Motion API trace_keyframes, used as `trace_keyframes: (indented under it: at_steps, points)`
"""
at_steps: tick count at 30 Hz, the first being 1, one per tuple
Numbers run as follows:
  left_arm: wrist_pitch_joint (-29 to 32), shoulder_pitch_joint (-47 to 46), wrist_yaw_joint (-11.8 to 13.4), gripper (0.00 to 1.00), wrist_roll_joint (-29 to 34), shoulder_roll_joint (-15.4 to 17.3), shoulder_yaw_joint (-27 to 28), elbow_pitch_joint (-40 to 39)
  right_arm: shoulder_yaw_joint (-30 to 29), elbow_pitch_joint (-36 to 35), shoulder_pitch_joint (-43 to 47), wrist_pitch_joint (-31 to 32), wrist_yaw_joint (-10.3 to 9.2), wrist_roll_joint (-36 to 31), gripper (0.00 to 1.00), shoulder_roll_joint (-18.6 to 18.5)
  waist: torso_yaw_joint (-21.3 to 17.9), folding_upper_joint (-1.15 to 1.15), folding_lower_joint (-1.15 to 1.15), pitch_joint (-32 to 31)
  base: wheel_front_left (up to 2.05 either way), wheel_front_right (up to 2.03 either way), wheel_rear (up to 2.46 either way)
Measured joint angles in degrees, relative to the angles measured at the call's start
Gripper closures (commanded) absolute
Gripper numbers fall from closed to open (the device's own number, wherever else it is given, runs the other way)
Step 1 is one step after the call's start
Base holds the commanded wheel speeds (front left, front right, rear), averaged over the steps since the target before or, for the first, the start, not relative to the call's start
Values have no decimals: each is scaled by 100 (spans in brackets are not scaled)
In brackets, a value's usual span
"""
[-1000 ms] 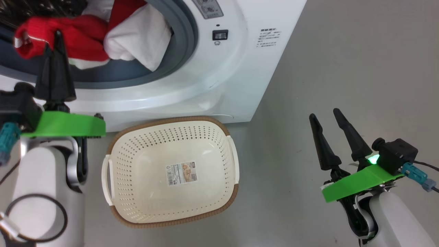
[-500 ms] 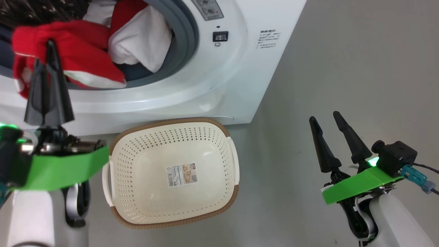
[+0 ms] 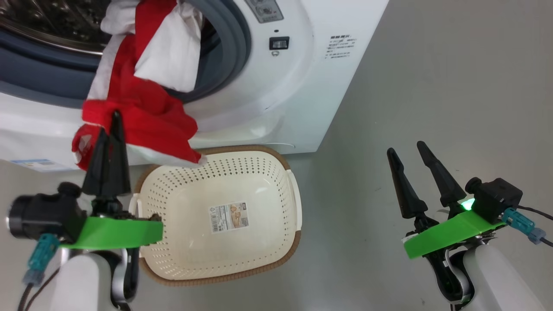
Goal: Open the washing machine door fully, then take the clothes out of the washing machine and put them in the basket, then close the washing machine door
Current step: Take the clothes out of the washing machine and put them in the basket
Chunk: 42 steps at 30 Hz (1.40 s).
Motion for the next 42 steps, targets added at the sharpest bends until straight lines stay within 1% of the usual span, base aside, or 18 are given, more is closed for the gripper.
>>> trace_keyframes:
  at_steps: [12, 15, 22, 30, 31, 32, 33, 34, 35, 36, 37, 39, 41, 42]
  points:
    - [4, -90, -189, 100, -19, -18, -42, 2126, 21, -36, -30, 0, 0, 9, 0, 32, -149, 0, 0, 332, 0, 0, 0]
    - [7, -319, -272, 100, 46, -21, -56, 2568, 16, -53, -76, 0, 0, 8, 0, 44, -189, 0, 0, 462, 0, 0, 0]
    - [7, -1026, -367, 100, 171, -14, -91, 3634, 1, -141, -321, 0, 0, 5, 0, 93, -269, 0, 0, 836, 0, 0, 0]
    - [7, -1799, -380, 100, 277, 67, -97, 4579, -43, -227, -524, 0, 0, -11, 0, 171, -362, 0, 0, 1315, 0, 0, 0]
    - [7, -1883, -381, 98, 280, 69, -96, 4669, -47, -229, -524, 0, 0, -11, 0, 175, -373, 0, 0, 1368, 0, 0, 0]
    - [7, -2023, -382, 76, 281, 69, -97, 4804, -58, -230, -534, 0, 0, -12, 0, 180, -390, 0, 0, 1459, 0, 0, 0]
    - [7, -2074, -386, 57, 282, 70, -97, 4848, -62, -230, -554, 0, 0, -13, 0, 183, -398, 0, 0, 1496, 0, 0, 0]
    - [7, -2122, -419, 57, 292, 75, -98, 4886, -65, -232, -587, 0, 0, -15, 0, 188, -404, 0, 0, 1527, 0, 0, 0]
    - [7, -2154, -422, 42, 322, 82, -99, 4901, -69, -236, -615, 0, 0, -20, 0, 194, -411, 0, 0, 1551, 0, 0, 0]
    - [7, -2172, -422, 31, 324, 87, -97, 4908, -74, -236, -630, 0, 0, -20, 0, 197, -418, 0, 0, 1566, 0, 0, 0]
    - [7, -2180, -422, 22, 324, 88, -97, 4908, -79, -234, -632, 0, 0, -20, 0, 197, -421, 0, 0, 1570, 0, 0, 0]
    - [7, -2181, -423, 13, 324, 87, -97, 4907, -89, -233, -632, 0, 0, -20, 0, 197, -416, 0, 0, 1558, 0, 0, 0]
    - [7, -2181, -423, 11, 324, 87, -97, 4907, -97, -231, -632, 0, 0, -21, 0, 197, -405, 0, 0, 1541, 0, 0, 0]
    - [7, -2181, -423, 8, 324, 87, -97, 4904, -101, -230, -632, 0, 0, -21, 0, 197, -398, 0, 0, 1530, 0, 0, 0]
